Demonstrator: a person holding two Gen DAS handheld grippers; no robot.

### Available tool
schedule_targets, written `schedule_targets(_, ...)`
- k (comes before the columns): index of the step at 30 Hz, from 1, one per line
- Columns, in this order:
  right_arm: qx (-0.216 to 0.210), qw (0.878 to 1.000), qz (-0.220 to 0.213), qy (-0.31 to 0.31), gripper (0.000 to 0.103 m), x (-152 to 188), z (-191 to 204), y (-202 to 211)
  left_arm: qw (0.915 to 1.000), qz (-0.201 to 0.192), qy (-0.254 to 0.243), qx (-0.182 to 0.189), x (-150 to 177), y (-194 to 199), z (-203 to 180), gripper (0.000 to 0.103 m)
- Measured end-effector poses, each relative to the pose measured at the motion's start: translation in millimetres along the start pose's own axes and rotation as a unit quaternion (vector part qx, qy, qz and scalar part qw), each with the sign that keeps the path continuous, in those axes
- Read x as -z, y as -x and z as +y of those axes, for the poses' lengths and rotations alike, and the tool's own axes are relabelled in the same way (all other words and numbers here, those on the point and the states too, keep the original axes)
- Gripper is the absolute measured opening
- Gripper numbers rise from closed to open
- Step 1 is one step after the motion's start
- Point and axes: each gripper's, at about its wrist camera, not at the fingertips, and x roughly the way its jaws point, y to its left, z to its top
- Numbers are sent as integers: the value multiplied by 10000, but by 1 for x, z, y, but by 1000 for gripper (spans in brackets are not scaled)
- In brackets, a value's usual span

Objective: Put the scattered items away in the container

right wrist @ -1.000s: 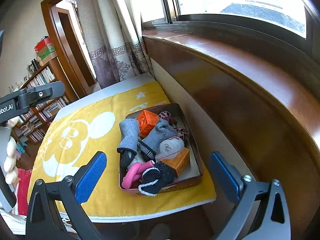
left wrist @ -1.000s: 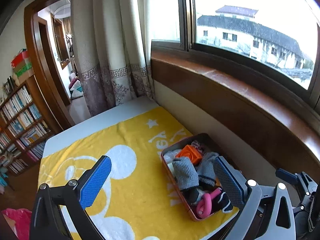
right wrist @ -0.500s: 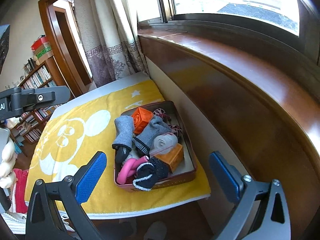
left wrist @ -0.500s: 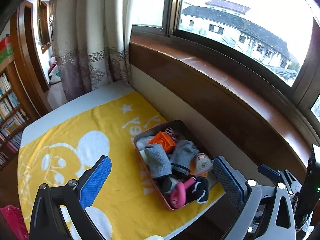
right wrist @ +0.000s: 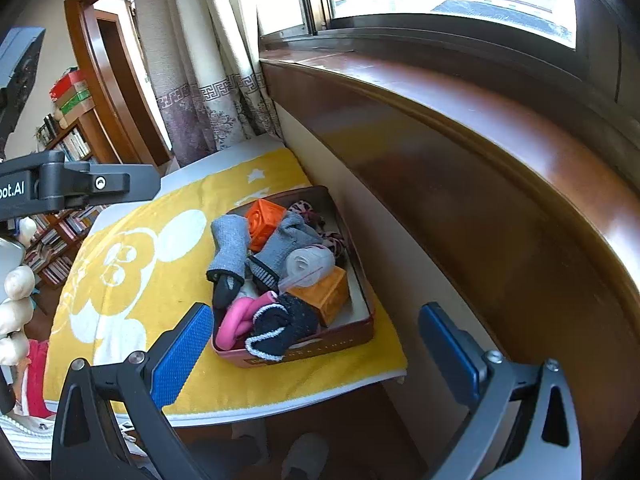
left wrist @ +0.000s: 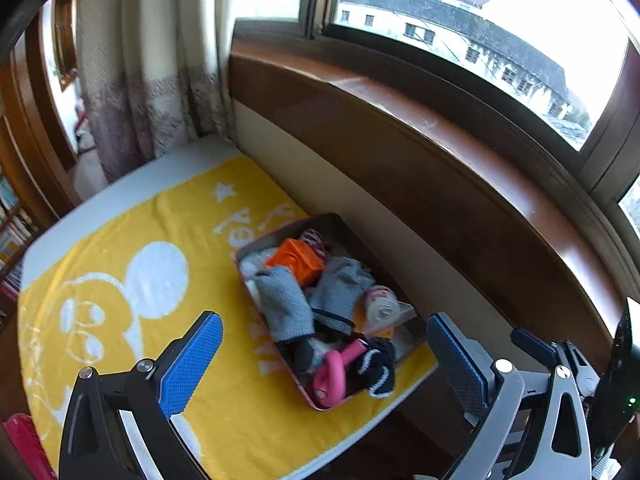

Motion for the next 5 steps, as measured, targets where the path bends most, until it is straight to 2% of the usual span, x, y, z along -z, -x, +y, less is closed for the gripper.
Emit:
schedule_targets(3,42,10000,51,-47,103,2,-3,-3,9998,143,93,112,3,-7,3,103)
schedule_targets(5,63,9999,86,-57,103,3,-3,-4,9998,176,55,29,5,-12,5,103)
